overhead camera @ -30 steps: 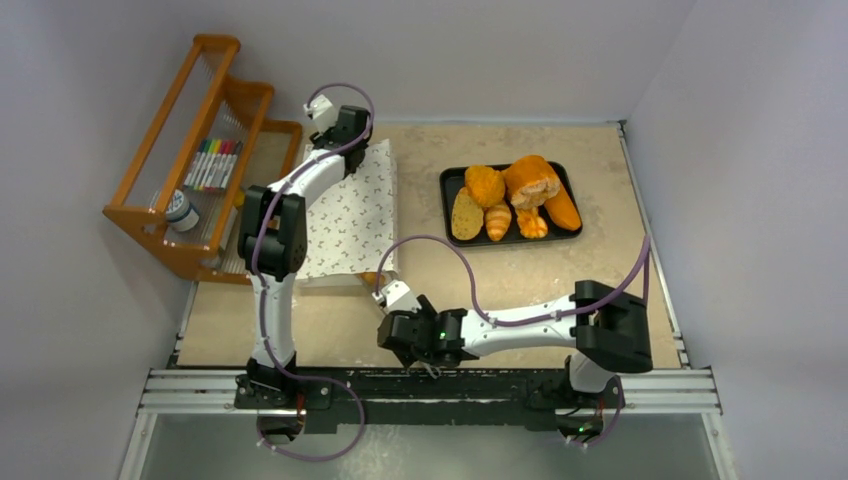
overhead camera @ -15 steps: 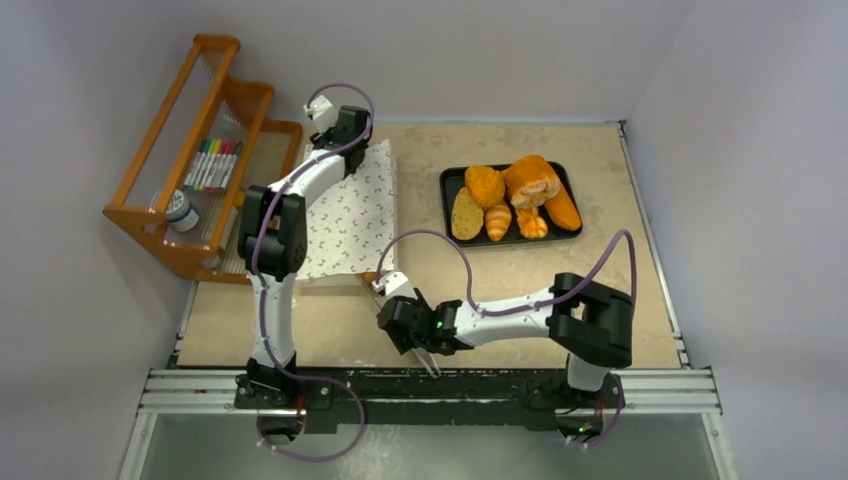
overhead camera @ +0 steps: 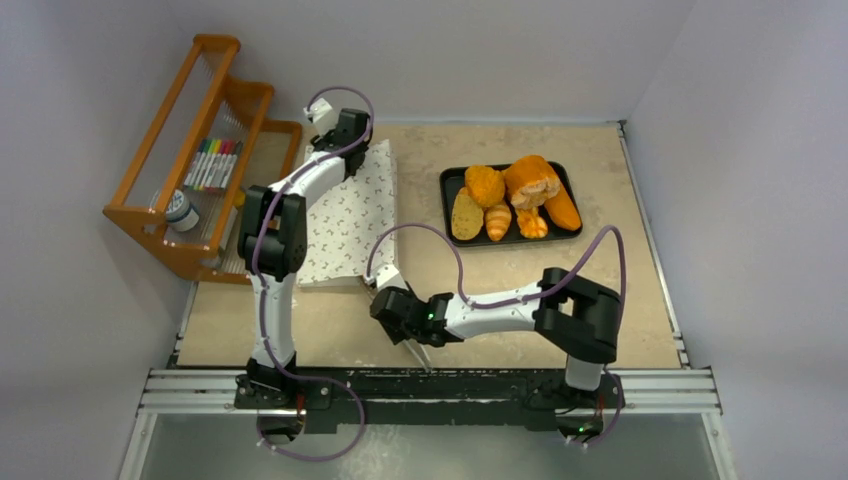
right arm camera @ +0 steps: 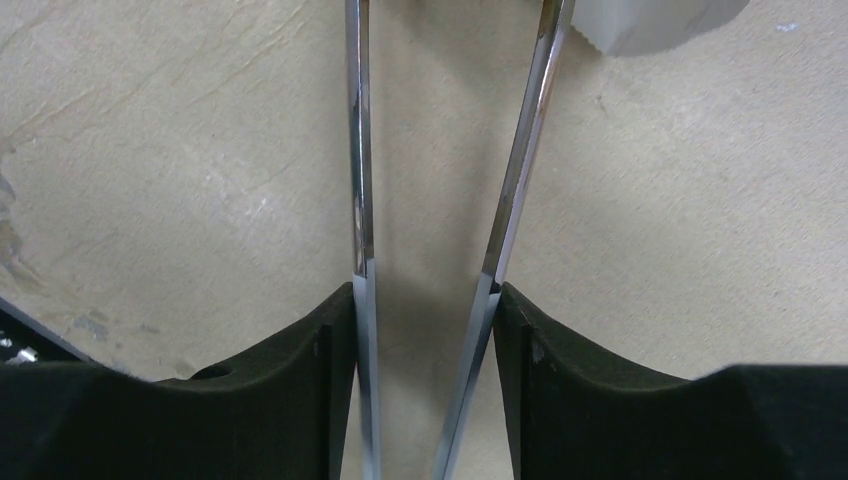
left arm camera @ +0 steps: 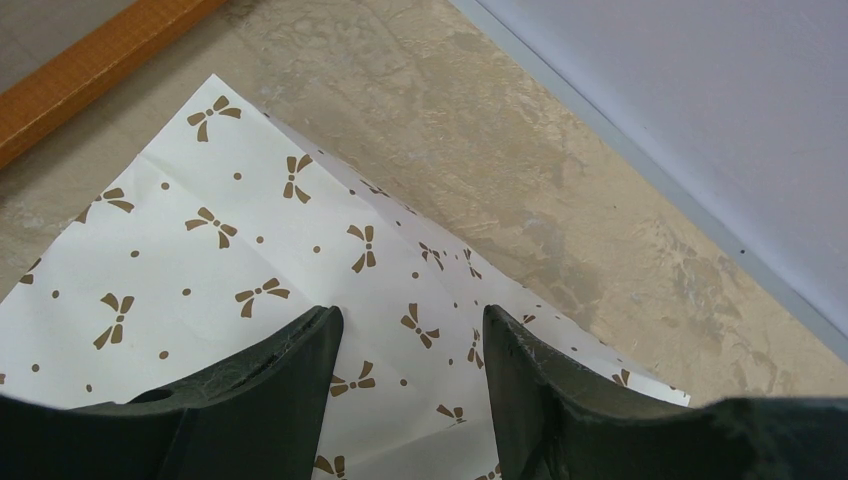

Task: Take the fake bread out of the paper bag
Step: Take out the fake bread from the paper bag.

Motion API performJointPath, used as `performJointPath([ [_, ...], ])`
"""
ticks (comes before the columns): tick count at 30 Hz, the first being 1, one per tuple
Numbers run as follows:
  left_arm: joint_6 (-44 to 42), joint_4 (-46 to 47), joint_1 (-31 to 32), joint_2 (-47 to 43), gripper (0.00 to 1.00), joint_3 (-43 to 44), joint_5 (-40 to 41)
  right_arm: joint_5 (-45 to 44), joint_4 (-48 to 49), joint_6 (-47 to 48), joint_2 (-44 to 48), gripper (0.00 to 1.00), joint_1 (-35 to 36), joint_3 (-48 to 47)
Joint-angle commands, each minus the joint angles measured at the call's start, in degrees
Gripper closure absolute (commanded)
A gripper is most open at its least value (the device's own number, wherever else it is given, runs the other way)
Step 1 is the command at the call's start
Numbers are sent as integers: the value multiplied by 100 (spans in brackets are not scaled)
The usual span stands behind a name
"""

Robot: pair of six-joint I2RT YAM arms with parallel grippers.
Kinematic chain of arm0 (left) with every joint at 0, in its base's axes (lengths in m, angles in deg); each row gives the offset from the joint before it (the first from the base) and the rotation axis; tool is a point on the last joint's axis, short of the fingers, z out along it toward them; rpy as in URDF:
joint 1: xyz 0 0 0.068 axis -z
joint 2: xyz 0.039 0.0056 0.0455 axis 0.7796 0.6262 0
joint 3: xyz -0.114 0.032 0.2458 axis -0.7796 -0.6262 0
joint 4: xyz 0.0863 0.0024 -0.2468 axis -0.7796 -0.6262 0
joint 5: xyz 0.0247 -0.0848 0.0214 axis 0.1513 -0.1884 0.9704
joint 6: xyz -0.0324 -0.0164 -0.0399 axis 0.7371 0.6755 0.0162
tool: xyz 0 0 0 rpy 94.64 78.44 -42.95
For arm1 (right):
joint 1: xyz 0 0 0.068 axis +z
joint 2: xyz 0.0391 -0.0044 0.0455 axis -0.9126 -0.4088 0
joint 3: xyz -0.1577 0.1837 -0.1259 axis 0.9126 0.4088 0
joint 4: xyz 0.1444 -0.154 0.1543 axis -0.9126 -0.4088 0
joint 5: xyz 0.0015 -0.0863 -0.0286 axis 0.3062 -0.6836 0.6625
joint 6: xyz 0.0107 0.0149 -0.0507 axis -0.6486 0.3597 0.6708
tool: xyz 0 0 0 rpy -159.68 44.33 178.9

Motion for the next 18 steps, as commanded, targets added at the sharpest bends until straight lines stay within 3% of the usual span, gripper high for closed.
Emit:
performJointPath([
  [1,63,130,-30,-288,45,-71,-37,-247,-138,141,-134,49,-154,-387],
  [12,68,173,-30,-287,45,-134,-57,-204,-529,322,-779,49,-354,-1222],
  [14,72,187,-30,-281,45,-144,-64,-190,-571,324,-812,53,-368,-1277],
  [18,42,177,-46,-245,45,-93,-47,-111,-649,354,-686,70,-367,-1276],
])
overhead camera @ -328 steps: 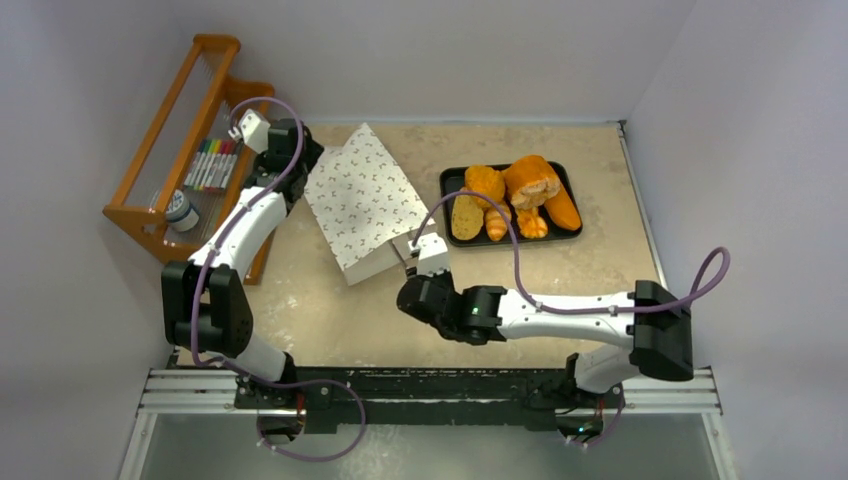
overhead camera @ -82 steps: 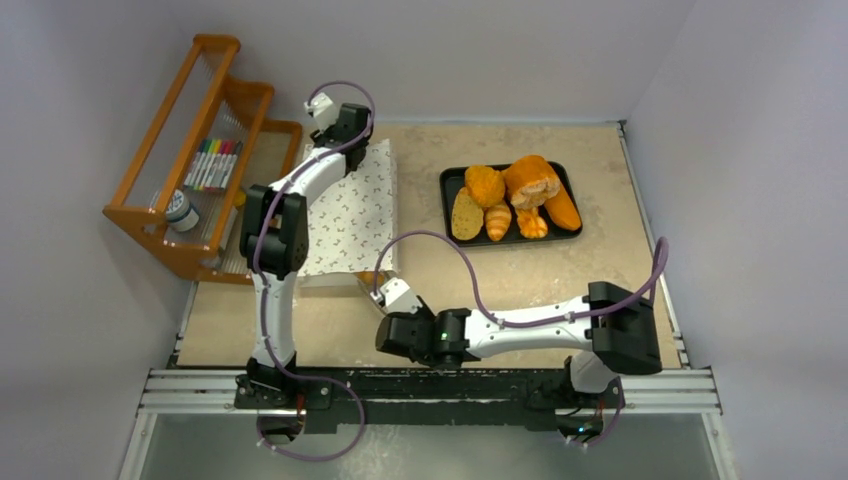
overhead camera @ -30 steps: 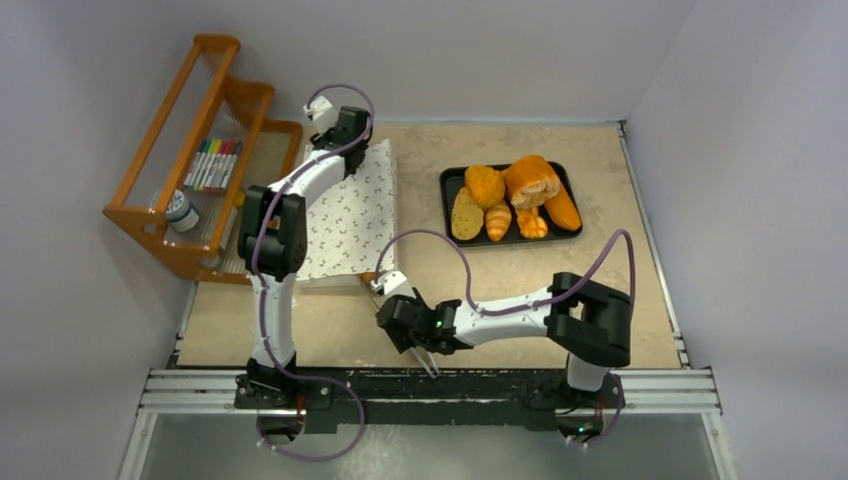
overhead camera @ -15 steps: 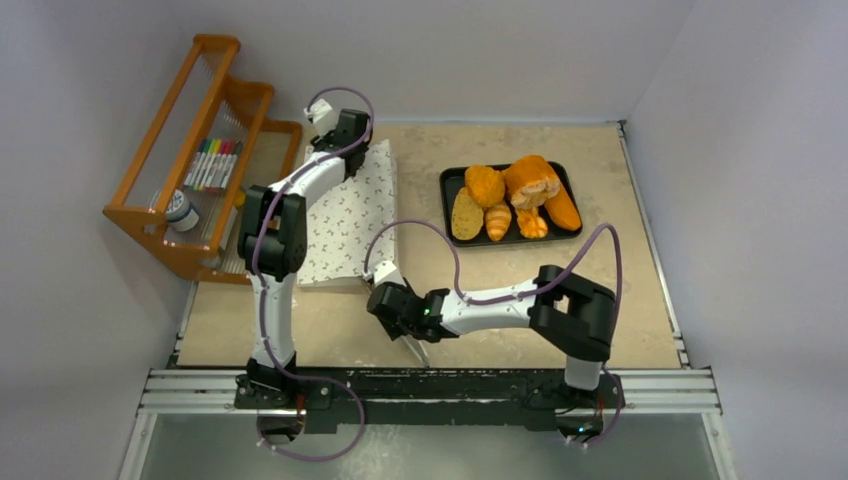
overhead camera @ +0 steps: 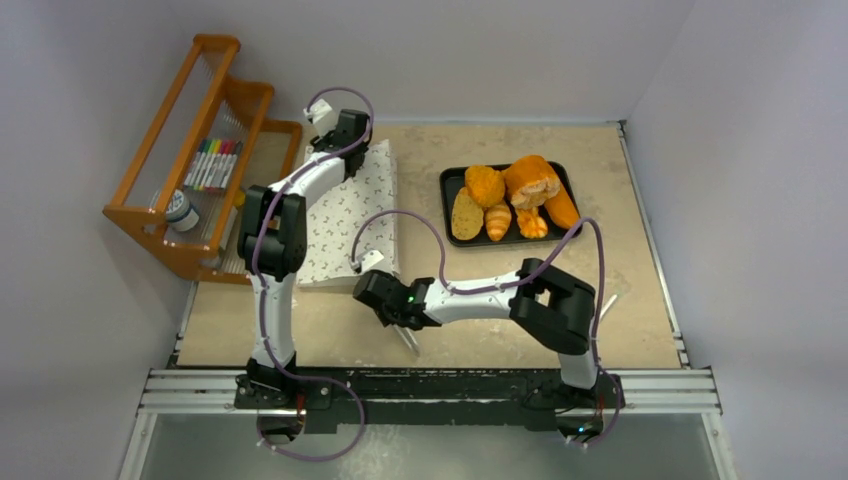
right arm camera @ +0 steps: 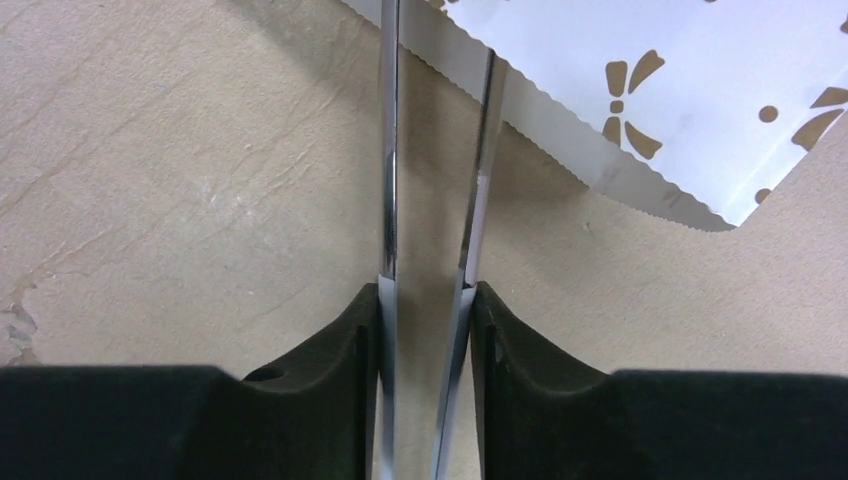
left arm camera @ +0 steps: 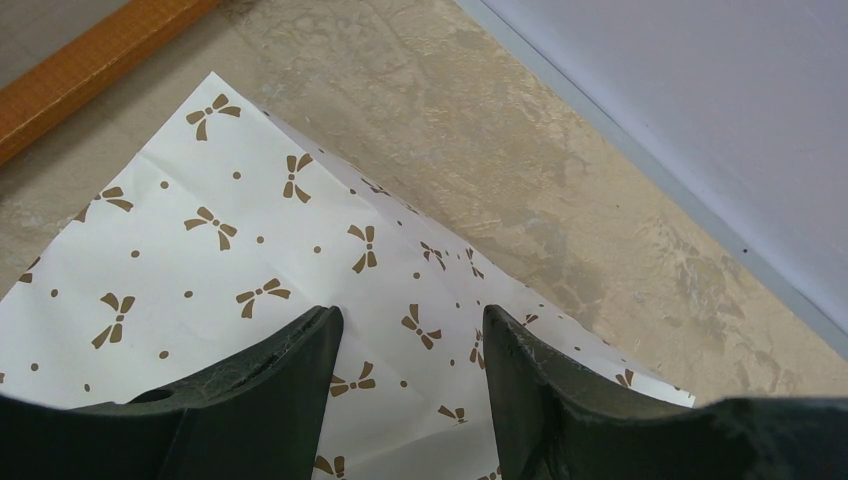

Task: Take the fake bread out of the paper bag
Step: Take out the fake bread from the paper bag.

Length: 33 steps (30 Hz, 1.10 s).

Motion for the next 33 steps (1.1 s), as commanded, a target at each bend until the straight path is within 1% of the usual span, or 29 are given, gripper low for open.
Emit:
performJointPath([
  [1,31,108,-45,-227,45,4,-25,-96,-273,142,181,75,-34,-119],
  [3,14,52,-69,-197,45,105,-9,-128,-318,210,352,83,-28,-102],
  [5,-10,-14,-92,-146,45,248,9,-40,-431,281,537,87,-3,-62],
  [12,-55,-368,-109,143,45,945,17,338,-868,486,1272,95,185,149],
  [18,-106,-755,-109,497,45,1671,36,1038,-1111,578,2069,96,342,468],
  [21,-98,-843,-109,601,45,1871,46,1298,-1297,585,2388,96,491,644],
  [26,-53,-866,-109,617,45,1917,35,1540,-1576,515,2817,96,884,1077],
  [33,-88,-881,-127,646,45,1973,64,1593,-1840,279,3565,97,1442,1534],
])
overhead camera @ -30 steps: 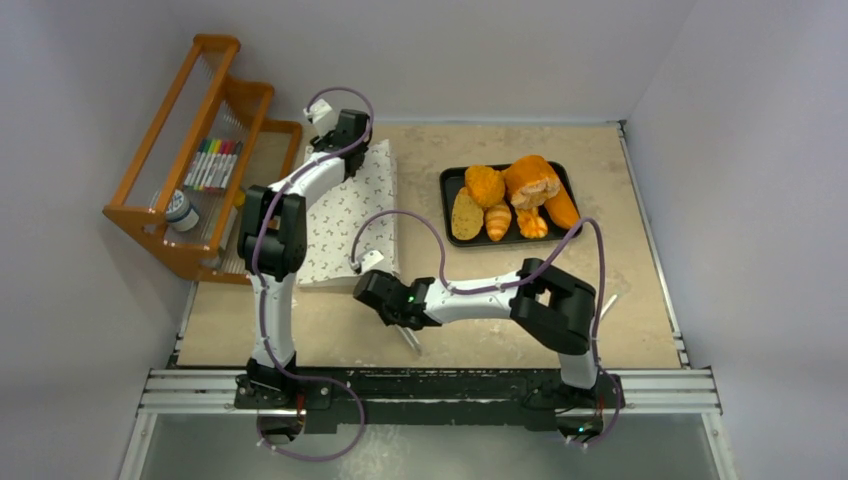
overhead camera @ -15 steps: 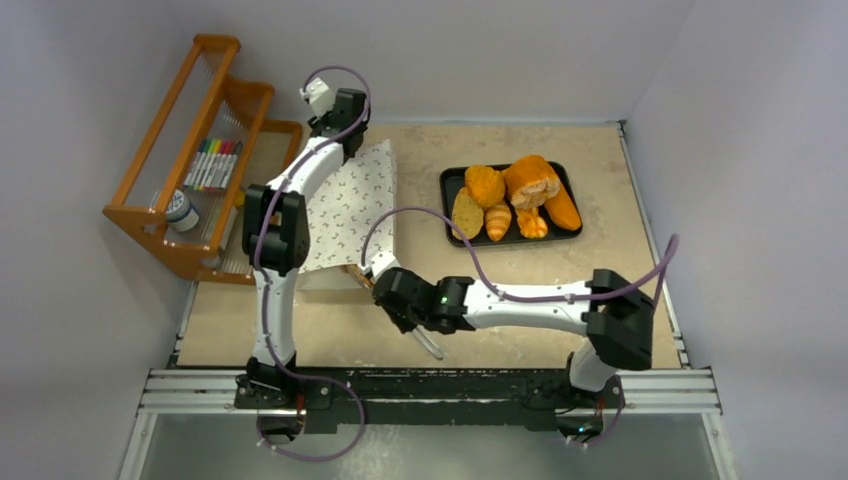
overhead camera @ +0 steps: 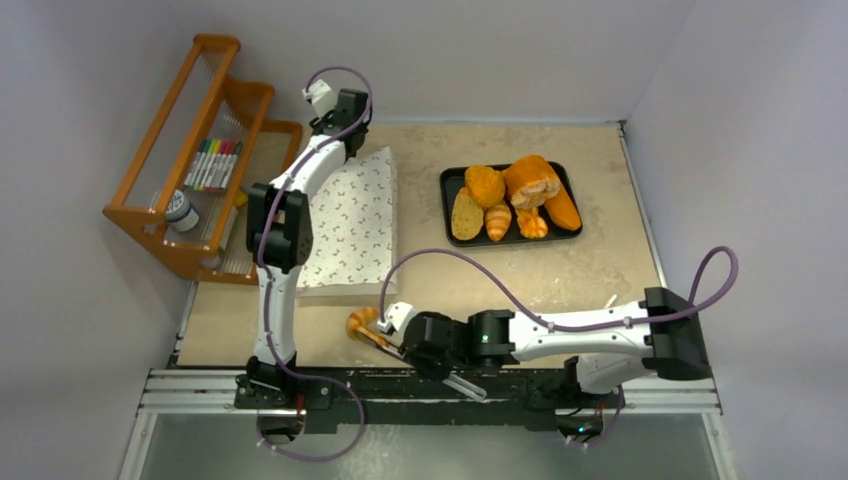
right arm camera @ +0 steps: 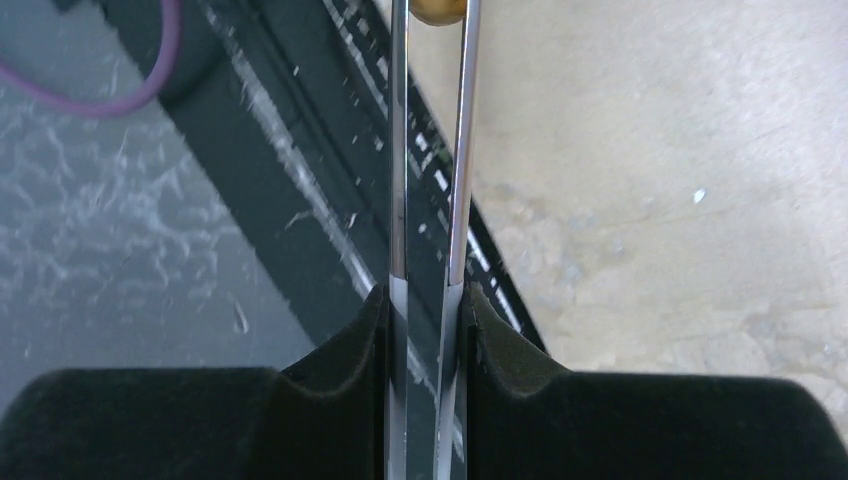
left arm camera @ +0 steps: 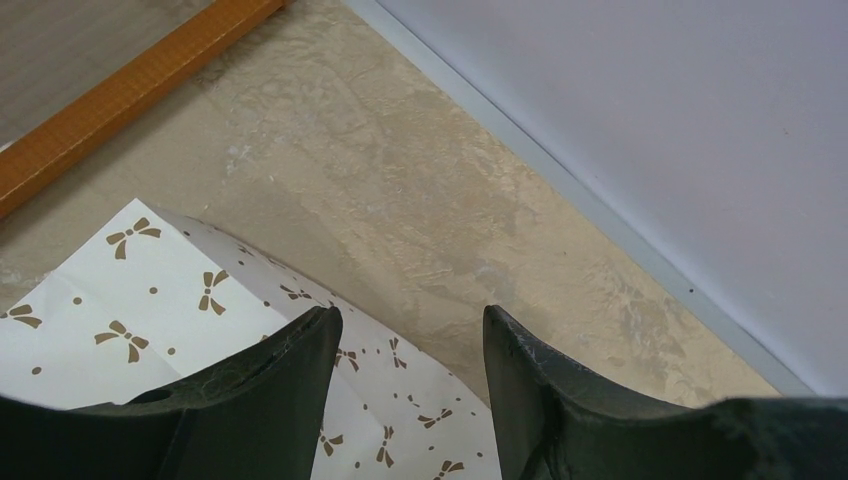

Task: Take the fake bread out of the paper bag
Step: Take out the fake bread from the paper bag, then place the fake bread in the container.

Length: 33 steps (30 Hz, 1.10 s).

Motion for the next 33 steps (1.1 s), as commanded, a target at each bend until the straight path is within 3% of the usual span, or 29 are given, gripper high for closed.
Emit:
performJointPath([
  [1,-80,63,-50,48,45,344,72,-20,-250,-214,621,97,289,71],
  [8,-165,140,-121,-180,45,56,99,-1267,-825,-723,1315,100,477,-357],
  [15,-212,539,-303,-736,45,-766,2,-2883,-1780,-1741,831,100,342,-966],
  [21,-227,759,-305,-1052,45,-1146,-82,-3374,-1932,-1931,467,100,-639,-1340],
  [33,-135,966,-305,-1259,45,-1490,-220,-3865,-860,-1038,357,100,-2563,-1148],
])
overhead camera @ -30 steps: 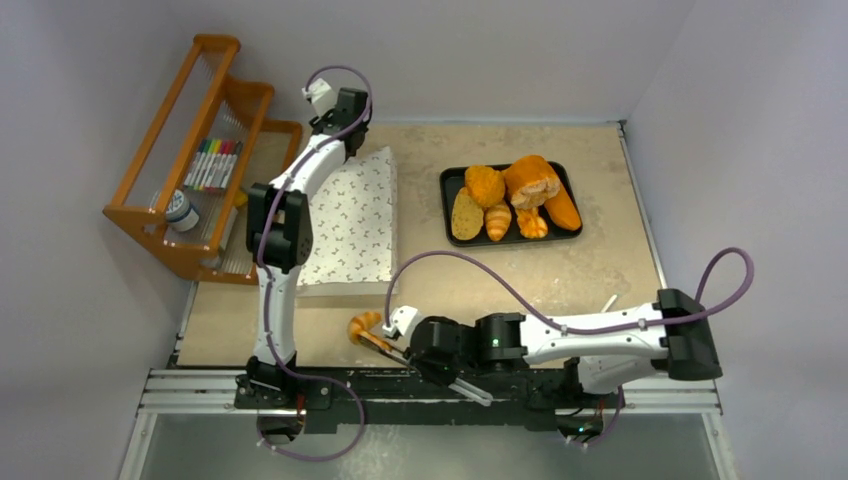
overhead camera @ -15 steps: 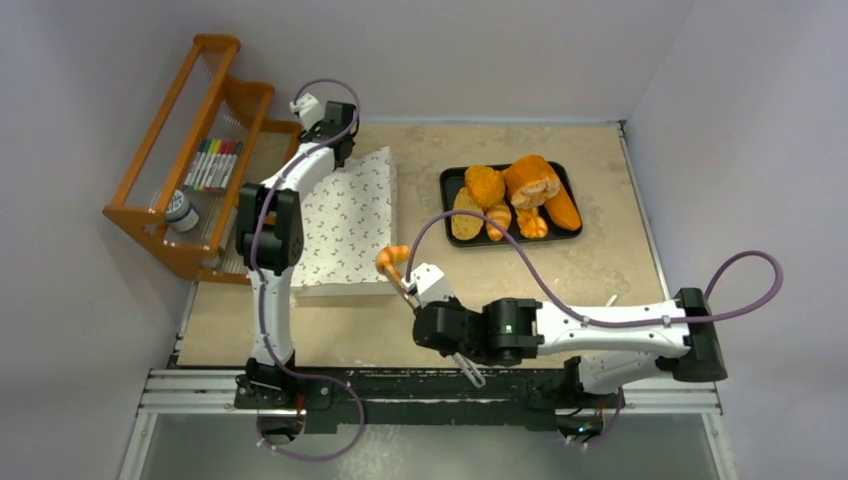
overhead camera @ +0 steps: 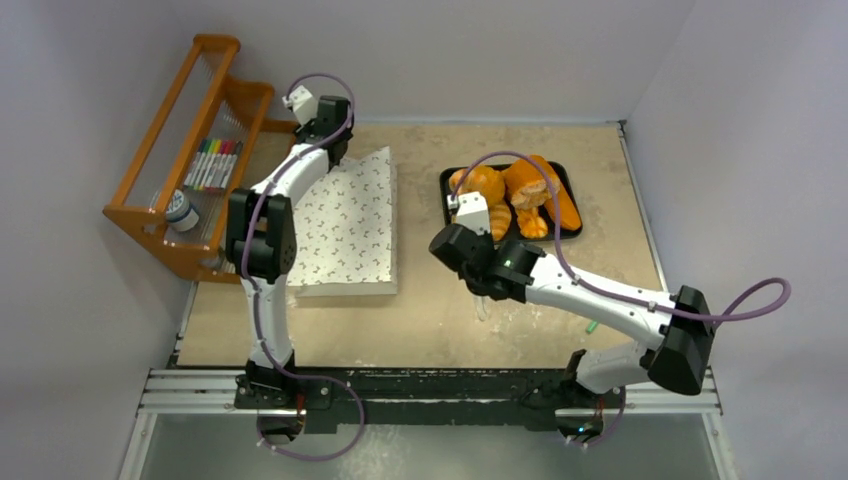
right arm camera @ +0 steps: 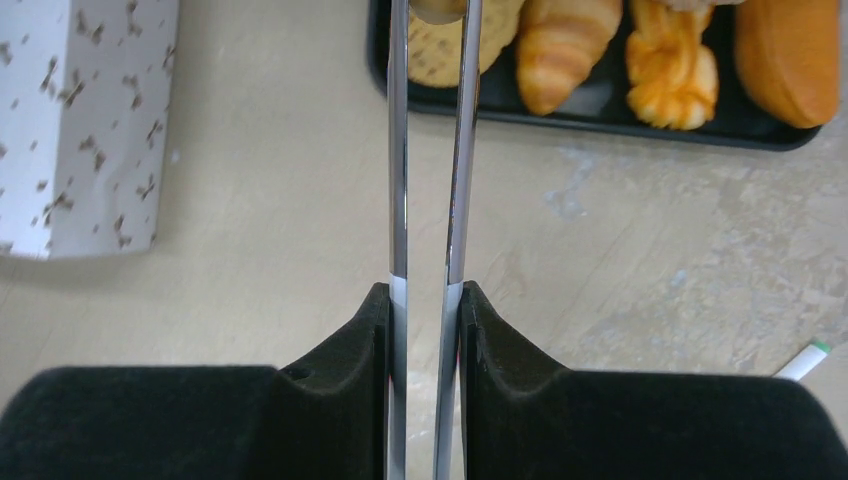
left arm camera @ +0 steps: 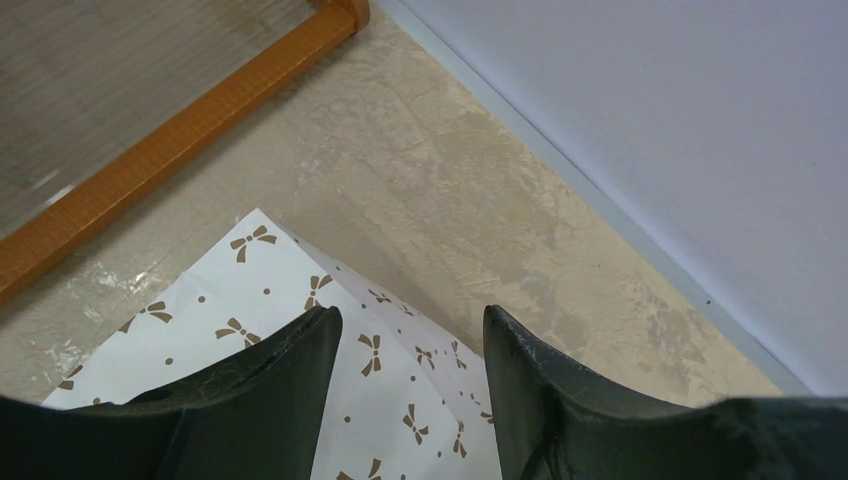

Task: Take the fake bread out of the paper bag
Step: Place the fake bread in the container.

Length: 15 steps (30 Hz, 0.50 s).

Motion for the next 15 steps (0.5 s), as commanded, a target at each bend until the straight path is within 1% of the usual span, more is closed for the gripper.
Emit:
performJointPath([
  [1,14,273,-1,-360,45,-132,-64,-532,685,455,35,100,-565,-82],
  [6,29,290,-1,-365,45,-175,-80,-588,832,730,-199,100,-1145,-31],
  [12,58,303,-1,-339,45,-163,-113,-461,966,825,-521,100,-1583,133],
  [15,66,312,-1,-327,45,-152,-126,-305,1231,876,-586,100,-1754,370],
])
